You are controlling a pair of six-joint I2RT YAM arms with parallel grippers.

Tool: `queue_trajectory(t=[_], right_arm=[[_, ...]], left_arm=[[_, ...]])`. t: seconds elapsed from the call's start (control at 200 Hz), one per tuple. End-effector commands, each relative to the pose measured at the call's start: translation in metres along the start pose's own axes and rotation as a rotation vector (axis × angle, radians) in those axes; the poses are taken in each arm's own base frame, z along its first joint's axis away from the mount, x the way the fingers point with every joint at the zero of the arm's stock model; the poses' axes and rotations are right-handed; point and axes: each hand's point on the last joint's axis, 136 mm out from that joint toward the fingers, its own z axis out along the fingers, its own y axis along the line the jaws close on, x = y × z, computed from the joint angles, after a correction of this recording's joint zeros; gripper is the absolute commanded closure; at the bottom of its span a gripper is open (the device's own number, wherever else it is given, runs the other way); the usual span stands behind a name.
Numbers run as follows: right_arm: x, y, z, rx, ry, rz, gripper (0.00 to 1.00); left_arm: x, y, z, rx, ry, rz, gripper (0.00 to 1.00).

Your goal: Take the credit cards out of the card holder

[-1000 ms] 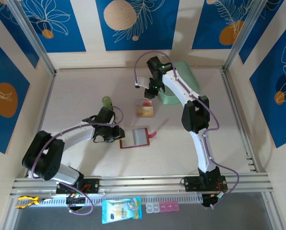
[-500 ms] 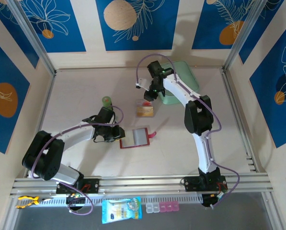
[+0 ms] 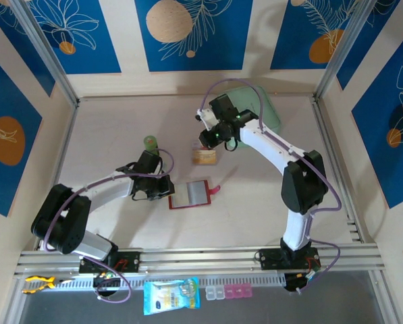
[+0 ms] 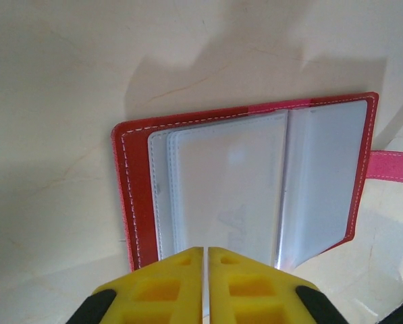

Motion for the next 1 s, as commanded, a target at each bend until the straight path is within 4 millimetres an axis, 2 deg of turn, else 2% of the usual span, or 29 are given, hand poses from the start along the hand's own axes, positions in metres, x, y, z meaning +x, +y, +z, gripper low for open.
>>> queue_trajectory(t=[0.0, 0.165, 0.455, 0.625, 0.82, 0.995], right_arm=[[0.009, 0.023, -0.004, -0.059, 0.014, 0.213, 0.94], [0.034, 0.045, 0.002, -0.112, 0.067, 0.289, 1.00], [0.067, 0.063, 0.007, -0.183, 0.056, 0.396, 1.00], [0.089, 0.071, 0.015, -0.206, 0.106, 0.454, 1.00], [0.102, 0.083, 0.022, -0.254, 0.102, 0.526, 1.00], [0.114, 0.084, 0.032, -0.186, 0.159, 0.568, 1.00]], left_arm=[[0.007, 0.011, 0.004, -0.041, 0.019, 0.016, 0.92], [0.010, 0.017, 0.006, -0.059, 0.024, 0.012, 0.97], [0.011, 0.024, 0.008, -0.088, 0.026, 0.016, 0.99], [0.013, 0.026, 0.010, -0.089, 0.033, 0.014, 1.00], [0.013, 0.032, 0.013, -0.113, 0.035, 0.019, 1.00], [0.012, 0.035, 0.013, -0.137, 0.028, 0.034, 1.00]])
